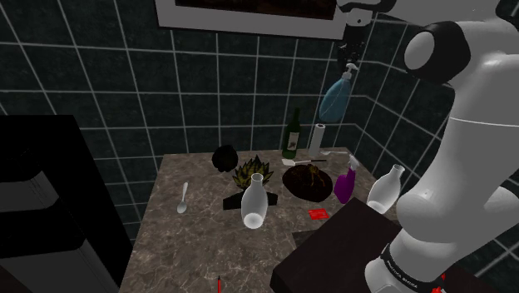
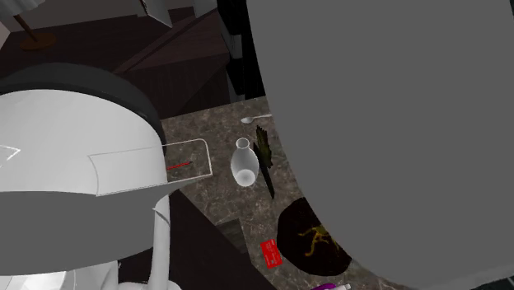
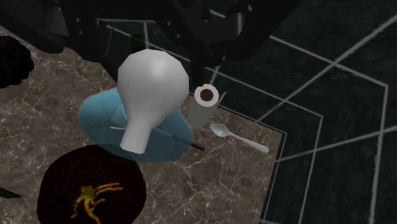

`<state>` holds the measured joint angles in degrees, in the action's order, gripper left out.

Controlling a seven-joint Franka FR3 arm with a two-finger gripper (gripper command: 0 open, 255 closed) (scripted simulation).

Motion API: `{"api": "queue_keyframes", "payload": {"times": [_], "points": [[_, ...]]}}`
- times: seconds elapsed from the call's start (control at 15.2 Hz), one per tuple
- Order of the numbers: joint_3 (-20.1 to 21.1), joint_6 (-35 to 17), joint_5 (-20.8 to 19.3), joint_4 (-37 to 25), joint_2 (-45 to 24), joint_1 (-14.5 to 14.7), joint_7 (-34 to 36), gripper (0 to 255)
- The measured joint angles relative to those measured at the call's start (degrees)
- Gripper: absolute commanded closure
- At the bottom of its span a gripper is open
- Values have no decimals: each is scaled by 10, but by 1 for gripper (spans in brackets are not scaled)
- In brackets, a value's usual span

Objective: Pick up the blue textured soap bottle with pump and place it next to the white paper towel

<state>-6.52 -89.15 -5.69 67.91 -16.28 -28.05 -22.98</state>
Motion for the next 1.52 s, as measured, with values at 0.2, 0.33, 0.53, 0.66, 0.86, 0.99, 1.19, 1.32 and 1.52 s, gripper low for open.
{"api": "queue_keyframes", "payload": {"times": [0.2, 0.33, 0.53, 0.66, 0.86, 0.99, 1.19, 1.32, 1.52], "points": [[-1, -26, 0, 35, 9, -3, -2, 255], [-1, -43, -1, 59, 16, -3, -1, 255], [-1, -70, -2, 94, 24, -1, 3, 255], [-1, -87, -3, 115, 27, -1, 6, 255], [0, -112, -4, 146, 33, 0, 9, 255], [-1, -129, -5, 165, 36, -1, 10, 255], [-1, -153, -5, 191, 37, -1, 12, 255], [-1, -168, -6, 207, 39, -1, 14, 255], [-1, -189, -7, 228, 38, -1, 17, 255]]}}
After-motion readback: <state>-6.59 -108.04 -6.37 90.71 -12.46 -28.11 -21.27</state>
